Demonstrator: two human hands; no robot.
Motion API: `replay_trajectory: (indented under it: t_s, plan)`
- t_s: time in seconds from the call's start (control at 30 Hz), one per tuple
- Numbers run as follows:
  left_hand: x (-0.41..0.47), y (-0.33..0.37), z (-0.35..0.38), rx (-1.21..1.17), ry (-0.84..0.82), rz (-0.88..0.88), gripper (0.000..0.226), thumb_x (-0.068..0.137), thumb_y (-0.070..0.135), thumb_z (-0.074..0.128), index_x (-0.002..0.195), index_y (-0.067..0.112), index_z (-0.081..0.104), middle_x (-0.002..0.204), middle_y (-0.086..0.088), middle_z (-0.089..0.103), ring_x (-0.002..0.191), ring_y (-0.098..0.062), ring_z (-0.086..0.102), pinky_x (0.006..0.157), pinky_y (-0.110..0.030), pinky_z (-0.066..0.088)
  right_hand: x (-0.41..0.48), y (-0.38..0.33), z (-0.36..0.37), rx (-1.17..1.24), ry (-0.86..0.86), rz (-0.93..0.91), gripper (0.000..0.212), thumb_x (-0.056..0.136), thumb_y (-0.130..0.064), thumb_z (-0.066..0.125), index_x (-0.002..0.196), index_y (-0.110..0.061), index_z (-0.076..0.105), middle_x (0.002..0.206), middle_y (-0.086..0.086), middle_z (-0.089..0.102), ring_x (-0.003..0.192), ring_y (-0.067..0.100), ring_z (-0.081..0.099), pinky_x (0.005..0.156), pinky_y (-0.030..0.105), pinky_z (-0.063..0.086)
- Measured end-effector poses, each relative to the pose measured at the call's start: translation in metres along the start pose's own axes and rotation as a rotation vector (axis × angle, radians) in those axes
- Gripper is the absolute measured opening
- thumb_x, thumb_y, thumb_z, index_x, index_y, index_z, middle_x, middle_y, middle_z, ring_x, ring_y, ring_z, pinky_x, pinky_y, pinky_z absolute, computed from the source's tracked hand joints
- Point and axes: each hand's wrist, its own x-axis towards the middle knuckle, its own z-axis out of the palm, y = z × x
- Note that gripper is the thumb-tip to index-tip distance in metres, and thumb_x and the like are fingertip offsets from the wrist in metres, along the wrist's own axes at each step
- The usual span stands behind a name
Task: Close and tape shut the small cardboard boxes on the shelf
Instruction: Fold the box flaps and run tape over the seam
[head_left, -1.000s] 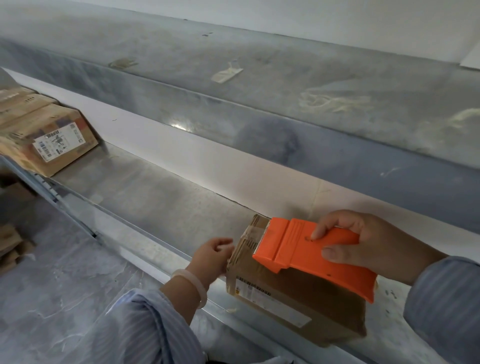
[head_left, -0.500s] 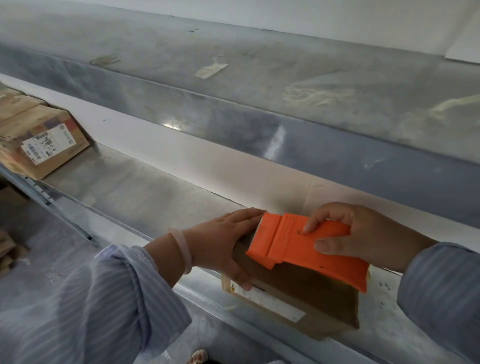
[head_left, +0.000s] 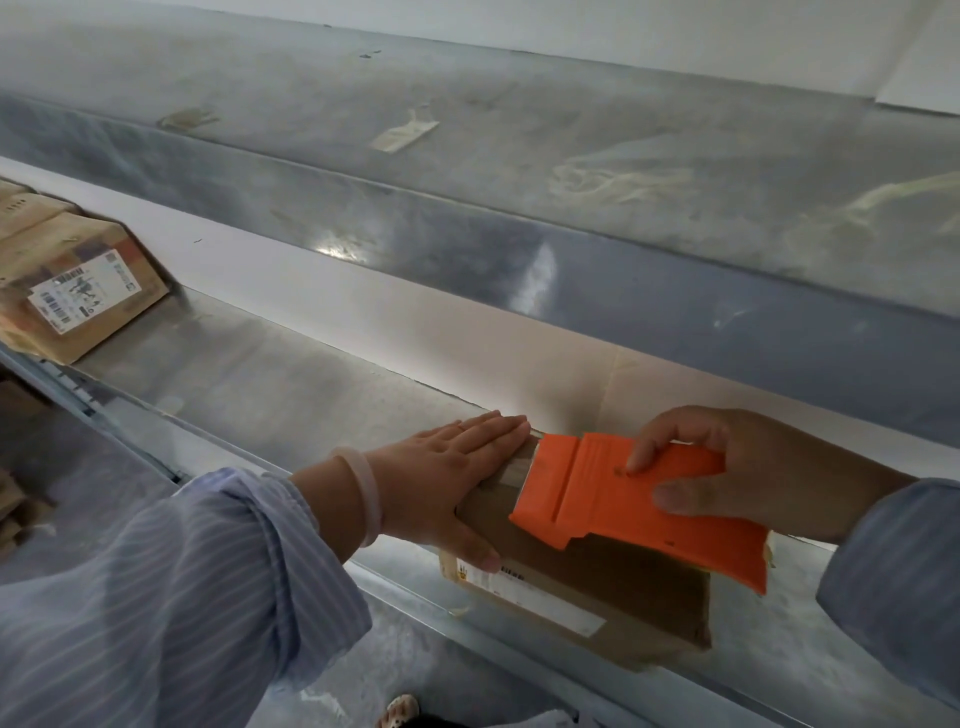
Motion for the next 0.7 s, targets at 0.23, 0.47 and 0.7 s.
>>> replay_trajectory:
  t_s: [0.23,0.47,0.7]
  plan:
    - [0.001,0.000,0.000,0.016,0.001,-0.002,0.123,0.071,0.077,0.059,0.149,0.032,-0.025,0.160,0.013,-0.023,0.148,-0.009,-0.018,0.115,-0.025,-0.013,-0.015,0.009,-0.011,0.033,0.005,0.004,0.022,0.064,-0.038,0.086,0.077,-0.046,0.070,0.091,-0.020,0.070,0.081,0.009,0.071,0.062,0.020,0.054]
    - [0.002,0.001,-0.001,0.034,-0.004,-0.006,0.127,0.056,0.090,0.037,0.149,0.032,-0.027,0.160,0.013,-0.023,0.148,-0.010,-0.017,0.119,-0.027,-0.007,-0.035,0.016,-0.021,0.024,-0.012,0.029,0.037,0.046,-0.053,0.085,0.078,-0.046,0.070,0.094,-0.017,0.071,0.081,0.011,0.072,0.064,0.025,0.057]
    - [0.001,0.002,-0.002,0.059,-0.002,0.008,0.123,0.062,0.086,0.044,0.141,0.034,-0.035,0.147,0.021,-0.032,0.140,0.000,-0.024,0.104,-0.013,-0.022,-0.055,0.039,-0.028,0.059,-0.022,0.030,0.066,0.028,-0.081,0.080,0.082,-0.044,0.071,0.098,-0.007,0.073,0.084,0.020,0.073,0.067,0.033,0.060]
